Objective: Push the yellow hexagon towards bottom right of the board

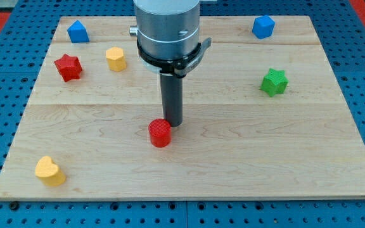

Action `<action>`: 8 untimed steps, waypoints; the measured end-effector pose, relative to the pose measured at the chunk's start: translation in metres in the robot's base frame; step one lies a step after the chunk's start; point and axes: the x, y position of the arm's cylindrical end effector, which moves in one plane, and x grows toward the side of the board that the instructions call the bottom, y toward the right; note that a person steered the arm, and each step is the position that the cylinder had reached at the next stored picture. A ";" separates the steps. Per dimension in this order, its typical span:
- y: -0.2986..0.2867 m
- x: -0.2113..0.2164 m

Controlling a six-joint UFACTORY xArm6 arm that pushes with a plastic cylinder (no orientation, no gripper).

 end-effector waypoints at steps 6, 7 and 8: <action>-0.068 -0.131; -0.075 -0.198; -0.126 -0.178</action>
